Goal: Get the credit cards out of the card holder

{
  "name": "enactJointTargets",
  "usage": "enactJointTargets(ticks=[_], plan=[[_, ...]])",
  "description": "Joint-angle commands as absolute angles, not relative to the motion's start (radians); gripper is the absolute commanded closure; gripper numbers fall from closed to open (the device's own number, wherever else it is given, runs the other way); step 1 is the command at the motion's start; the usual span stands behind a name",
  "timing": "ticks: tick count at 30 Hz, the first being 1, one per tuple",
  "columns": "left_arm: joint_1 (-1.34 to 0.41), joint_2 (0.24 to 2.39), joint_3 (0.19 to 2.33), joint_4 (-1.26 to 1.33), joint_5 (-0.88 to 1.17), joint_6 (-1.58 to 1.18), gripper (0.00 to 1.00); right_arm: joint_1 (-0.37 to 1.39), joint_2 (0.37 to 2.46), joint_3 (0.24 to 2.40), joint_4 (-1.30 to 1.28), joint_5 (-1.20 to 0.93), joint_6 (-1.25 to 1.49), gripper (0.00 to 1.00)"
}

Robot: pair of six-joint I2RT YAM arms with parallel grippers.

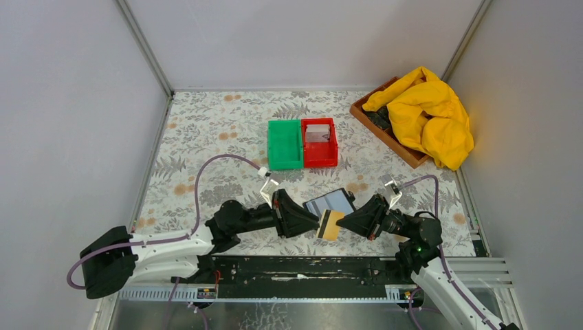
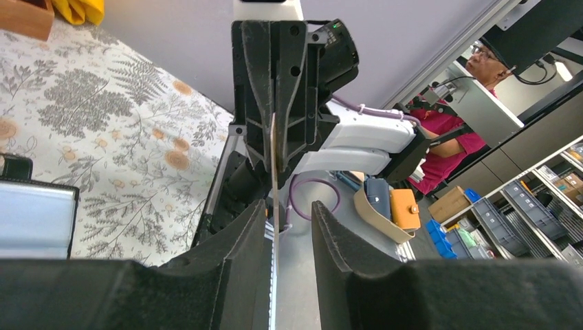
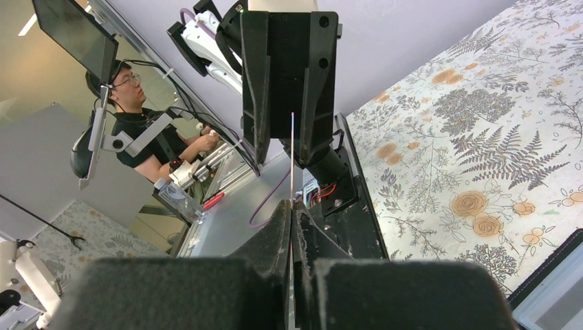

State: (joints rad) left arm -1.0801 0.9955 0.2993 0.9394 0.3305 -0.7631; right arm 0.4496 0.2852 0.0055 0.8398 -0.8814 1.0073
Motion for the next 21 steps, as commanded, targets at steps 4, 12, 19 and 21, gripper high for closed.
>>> enactJointTargets(ticks=[4,12,19,21], plan=[[-1.088,1.066,0.335,0.956,0.328,-0.750,0.62,0.453,0.269,-0.036,0.864,-0.880,1.009,1.00],[-1.097,1.098,0.338,1.005,0.331,-0.768,0.67,0.453,0.271,-0.031,0.846,-0.884,1.000,1.00],[-1.096,1.046,0.344,0.958,0.306,-0.753,0.69,0.454,0.287,-0.028,0.847,-0.884,0.993,1.00],[-1.096,1.042,0.346,0.948,0.306,-0.750,0.70,0.453,0.292,-0.030,0.852,-0.882,0.991,1.00]])
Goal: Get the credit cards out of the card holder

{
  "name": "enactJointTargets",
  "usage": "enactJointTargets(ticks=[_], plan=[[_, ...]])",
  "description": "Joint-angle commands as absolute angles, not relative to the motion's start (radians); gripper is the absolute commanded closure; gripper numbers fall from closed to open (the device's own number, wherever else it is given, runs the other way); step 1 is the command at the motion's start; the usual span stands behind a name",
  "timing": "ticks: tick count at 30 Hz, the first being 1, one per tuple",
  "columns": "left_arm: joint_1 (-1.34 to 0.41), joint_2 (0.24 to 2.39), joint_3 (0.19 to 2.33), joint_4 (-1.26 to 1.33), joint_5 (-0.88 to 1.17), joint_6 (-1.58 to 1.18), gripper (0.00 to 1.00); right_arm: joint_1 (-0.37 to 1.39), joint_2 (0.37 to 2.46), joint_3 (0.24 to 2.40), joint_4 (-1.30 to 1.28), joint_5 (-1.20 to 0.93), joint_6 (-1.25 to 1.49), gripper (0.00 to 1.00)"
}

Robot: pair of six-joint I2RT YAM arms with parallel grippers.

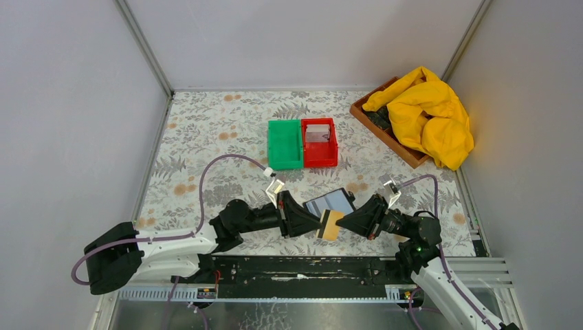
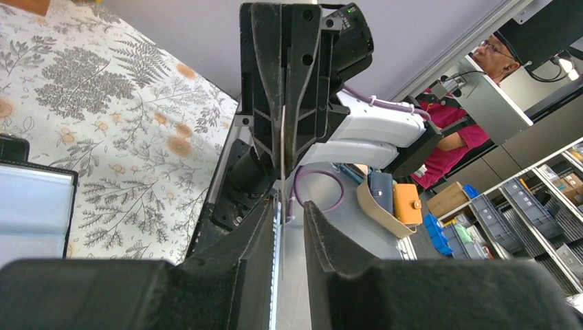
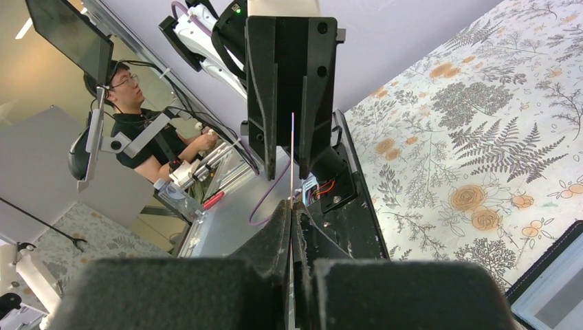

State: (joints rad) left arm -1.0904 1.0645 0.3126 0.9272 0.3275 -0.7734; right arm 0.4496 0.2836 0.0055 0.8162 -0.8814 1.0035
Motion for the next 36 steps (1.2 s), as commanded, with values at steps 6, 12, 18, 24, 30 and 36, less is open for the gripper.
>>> enactJointTargets(ticks=[6,12,18,24,30,36], plan=[[-1.095,1.076,0.355,0.963,0.327,-0.755,0.77,0.454,0.299,-0.029,0.859,-0.881,0.994,1.00],[-1.096,1.096,0.357,0.971,0.349,-0.764,0.79,0.453,0.302,-0.024,0.859,-0.881,0.994,1.00],[-1.095,1.069,0.331,0.970,0.327,-0.767,0.76,0.453,0.312,-0.014,0.865,-0.870,0.986,1.00],[-1.098,1.051,0.300,0.998,0.300,-0.778,0.75,0.454,0.333,-0.014,0.924,-0.853,1.004,1.00],[-1.102,1.073,0.272,1.067,0.283,-0.799,0.73,0.453,0.366,-0.013,0.994,-0.840,1.033,1.00],[-1.106,1.063,0.256,1.089,0.259,-0.802,0.72,0.453,0.372,-0.014,1.004,-0.824,1.032,1.00]])
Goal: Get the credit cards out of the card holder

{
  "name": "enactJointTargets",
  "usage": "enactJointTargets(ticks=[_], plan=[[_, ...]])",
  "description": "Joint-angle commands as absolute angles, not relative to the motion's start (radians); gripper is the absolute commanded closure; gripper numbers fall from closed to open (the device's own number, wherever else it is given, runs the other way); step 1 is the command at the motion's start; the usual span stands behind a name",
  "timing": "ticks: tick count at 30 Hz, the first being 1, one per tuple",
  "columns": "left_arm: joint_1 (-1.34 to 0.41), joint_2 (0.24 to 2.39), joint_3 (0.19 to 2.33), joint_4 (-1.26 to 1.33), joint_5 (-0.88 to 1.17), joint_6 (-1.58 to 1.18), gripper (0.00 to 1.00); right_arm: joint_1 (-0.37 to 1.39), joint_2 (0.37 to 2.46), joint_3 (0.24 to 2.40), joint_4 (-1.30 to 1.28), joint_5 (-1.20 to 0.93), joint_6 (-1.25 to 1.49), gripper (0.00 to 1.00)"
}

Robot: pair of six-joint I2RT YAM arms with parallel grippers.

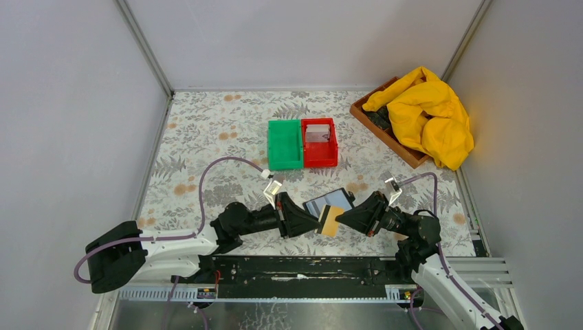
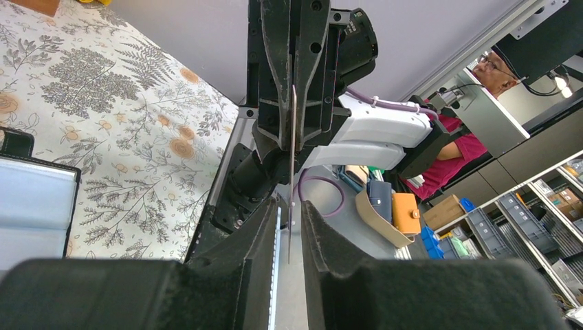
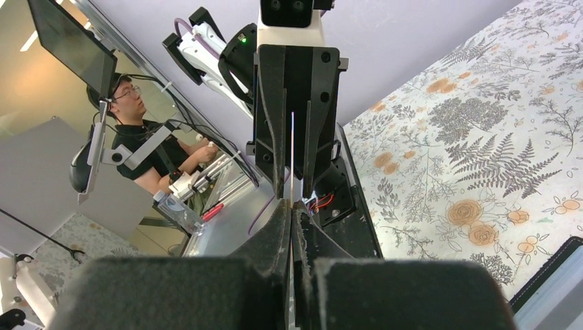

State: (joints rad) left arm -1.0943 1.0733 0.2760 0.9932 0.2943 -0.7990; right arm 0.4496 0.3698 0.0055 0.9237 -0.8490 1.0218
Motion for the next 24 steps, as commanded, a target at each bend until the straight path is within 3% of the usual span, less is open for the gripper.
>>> enactJointTargets(ticks=[1,14,18,21,24], plan=[[-1.109,1.059,0.253,1.089,0.254,-0.802,0.73,0.454,0.372,-0.016,1.005,-0.823,1.033,1.00],[-1.110,1.067,0.267,1.083,0.247,-0.799,0.82,0.454,0.358,-0.036,1.006,-0.827,1.044,1.00],[-1.110,1.081,0.284,1.075,0.259,-0.799,0.87,0.453,0.352,-0.042,1.003,-0.824,1.043,1.00],[-1.111,1.086,0.288,1.069,0.265,-0.797,0.99,0.454,0.347,-0.046,0.999,-0.823,1.043,1.00],[-1.111,1.078,0.299,1.036,0.268,-0.780,1.00,0.453,0.343,-0.045,0.989,-0.826,1.036,1.00]])
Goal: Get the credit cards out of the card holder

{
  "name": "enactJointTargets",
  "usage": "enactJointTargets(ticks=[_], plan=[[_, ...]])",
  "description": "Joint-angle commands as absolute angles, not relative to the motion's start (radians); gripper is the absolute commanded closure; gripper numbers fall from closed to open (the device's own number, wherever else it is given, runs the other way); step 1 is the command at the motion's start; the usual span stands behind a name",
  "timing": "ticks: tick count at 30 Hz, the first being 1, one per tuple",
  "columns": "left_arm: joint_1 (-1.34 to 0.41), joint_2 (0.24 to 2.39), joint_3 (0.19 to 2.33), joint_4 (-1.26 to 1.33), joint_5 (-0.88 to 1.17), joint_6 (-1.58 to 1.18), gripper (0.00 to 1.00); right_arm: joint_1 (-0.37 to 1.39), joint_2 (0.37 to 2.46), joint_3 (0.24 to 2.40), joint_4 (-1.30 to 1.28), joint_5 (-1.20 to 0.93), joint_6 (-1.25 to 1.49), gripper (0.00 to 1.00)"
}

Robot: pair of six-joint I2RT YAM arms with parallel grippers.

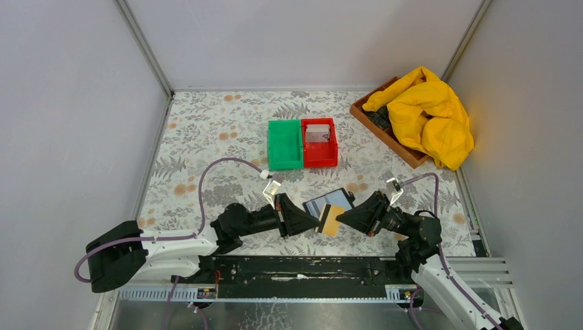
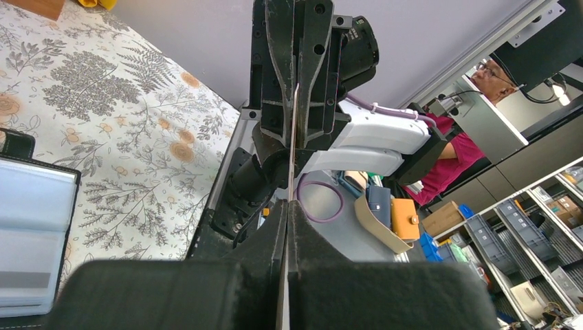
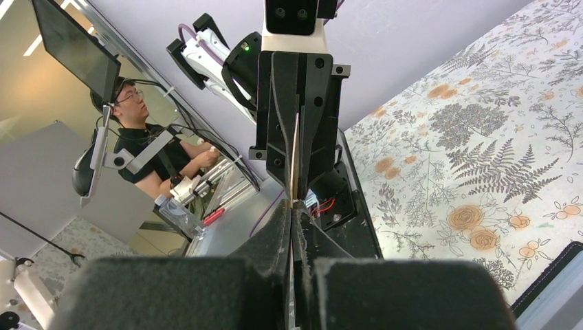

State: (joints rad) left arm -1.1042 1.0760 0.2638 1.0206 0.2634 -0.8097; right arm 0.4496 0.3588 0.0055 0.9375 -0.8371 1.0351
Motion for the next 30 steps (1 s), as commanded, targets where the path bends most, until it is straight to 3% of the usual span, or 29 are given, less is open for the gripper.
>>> enactJointTargets(ticks=[1,3,4,7,9,19,26,30], plan=[[-1.111,1.068,0.311,1.001,0.271,-0.764,1.00,0.453,0.342,-0.045,0.981,-0.828,1.031,1.00],[-1.111,1.048,0.345,0.905,0.268,-0.726,1.00,0.453,0.336,-0.039,0.955,-0.829,1.019,1.00],[-1.111,1.035,0.370,0.834,0.260,-0.702,1.00,0.453,0.329,-0.033,0.931,-0.827,1.009,0.94],[-1.107,0.991,0.438,0.610,0.224,-0.614,1.00,0.453,0.283,-0.011,0.875,-0.794,0.996,0.55],[-1.093,0.958,0.484,0.498,0.205,-0.559,1.00,0.454,0.233,0.020,0.793,-0.779,0.973,0.44],[-0.891,1.001,0.759,0.085,0.319,-0.141,1.00,0.453,0.022,0.173,0.277,-0.696,0.715,0.40],[-0.652,1.244,1.013,-0.060,0.580,0.097,1.00,0.453,0.083,0.219,0.121,-0.651,0.561,0.40],[-0.573,1.456,1.288,-0.316,0.713,0.316,1.00,0.454,0.151,0.201,0.161,-0.662,0.579,0.41]])
